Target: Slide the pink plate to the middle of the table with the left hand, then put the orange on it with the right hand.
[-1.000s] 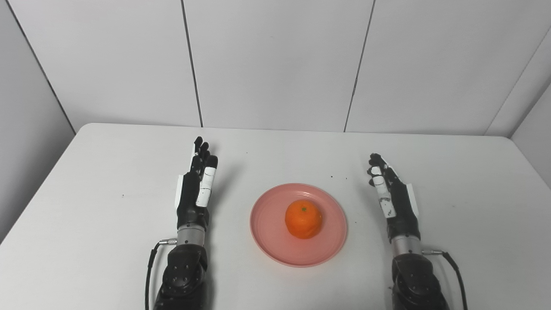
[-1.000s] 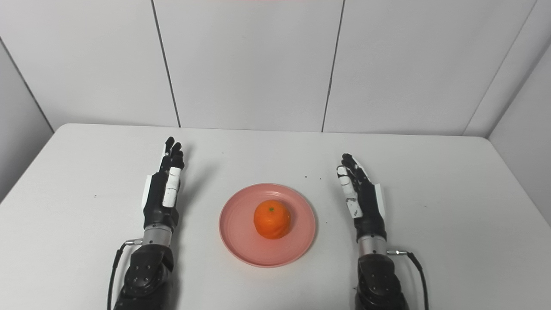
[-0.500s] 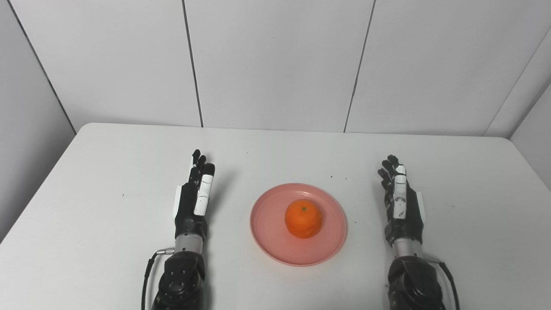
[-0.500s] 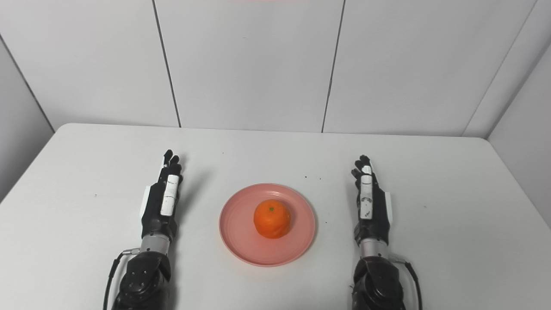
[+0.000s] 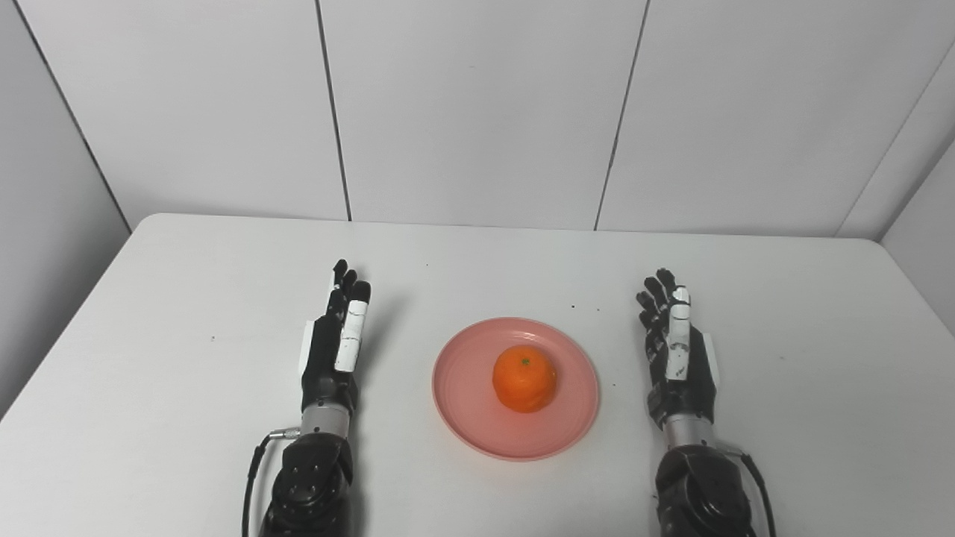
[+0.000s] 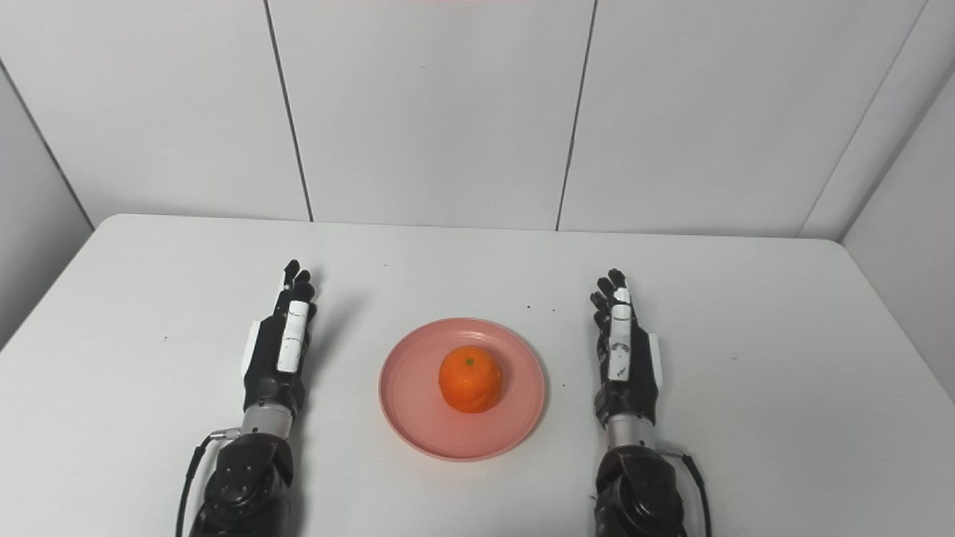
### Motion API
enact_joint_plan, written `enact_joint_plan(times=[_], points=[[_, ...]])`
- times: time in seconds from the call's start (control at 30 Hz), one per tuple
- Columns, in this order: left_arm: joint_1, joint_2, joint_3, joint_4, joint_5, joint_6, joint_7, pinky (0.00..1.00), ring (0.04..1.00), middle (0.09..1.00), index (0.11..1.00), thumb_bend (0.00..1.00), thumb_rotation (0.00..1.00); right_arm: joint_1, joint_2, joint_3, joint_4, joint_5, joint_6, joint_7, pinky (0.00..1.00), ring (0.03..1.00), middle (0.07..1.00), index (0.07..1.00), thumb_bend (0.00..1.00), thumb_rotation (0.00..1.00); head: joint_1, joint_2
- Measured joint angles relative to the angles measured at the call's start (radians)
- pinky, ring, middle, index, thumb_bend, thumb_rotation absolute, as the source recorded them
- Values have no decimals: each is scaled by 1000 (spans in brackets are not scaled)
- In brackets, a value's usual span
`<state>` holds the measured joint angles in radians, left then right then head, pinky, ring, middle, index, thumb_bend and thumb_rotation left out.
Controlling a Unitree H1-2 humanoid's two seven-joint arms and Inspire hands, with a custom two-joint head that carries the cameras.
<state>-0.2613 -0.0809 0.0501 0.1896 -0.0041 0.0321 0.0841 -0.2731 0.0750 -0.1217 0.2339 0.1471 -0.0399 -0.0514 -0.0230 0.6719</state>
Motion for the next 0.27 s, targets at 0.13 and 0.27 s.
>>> enact_joint_plan(times=[0.13, 0.27], points=[[0, 0, 0, 1, 0, 0, -2, 1000, 1000, 1000, 1000, 917, 913, 1, 0, 3, -1, 1, 0, 0, 1000, 938, 943, 956, 863, 1000, -2, 3], [0, 0, 0, 2, 0, -1, -2, 1000, 1000, 1000, 1000, 910, 914, 1, -3, 6, -1, 2, 0, 0, 1000, 940, 944, 958, 863, 1000, -2, 2]])
